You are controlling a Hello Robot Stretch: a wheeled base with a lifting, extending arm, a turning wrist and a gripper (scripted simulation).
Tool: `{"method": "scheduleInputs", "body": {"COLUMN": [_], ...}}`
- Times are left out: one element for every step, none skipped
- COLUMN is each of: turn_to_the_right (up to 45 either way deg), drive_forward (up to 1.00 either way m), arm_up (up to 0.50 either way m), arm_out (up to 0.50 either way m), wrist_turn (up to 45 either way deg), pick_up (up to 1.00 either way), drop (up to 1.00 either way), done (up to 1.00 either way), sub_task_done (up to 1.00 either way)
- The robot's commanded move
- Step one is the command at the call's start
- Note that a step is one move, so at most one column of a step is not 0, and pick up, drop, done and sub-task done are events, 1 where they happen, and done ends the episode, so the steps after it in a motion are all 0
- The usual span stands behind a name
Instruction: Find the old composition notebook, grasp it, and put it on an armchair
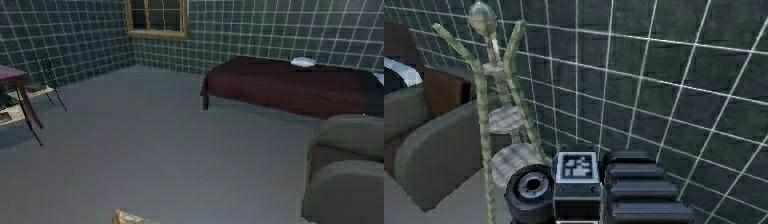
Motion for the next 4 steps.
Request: {"method": "scheduleInputs", "body": {"turn_to_the_right": [0.0,21.0,3.0,0.0], "drive_forward": [0.5,0.0,0.0,1.0], "arm_up": [0.0,0.0,0.0,0.0], "arm_out": [0.0,0.0,0.0,0.0], "wrist_turn": [0.0,0.0,0.0,0.0], "pick_up": [0.0,0.0,0.0,0.0], "drop": [0.0,0.0,0.0,0.0], "done": [0.0,0.0,0.0,0.0], "sub_task_done": [0.0,0.0,0.0,0.0]}}
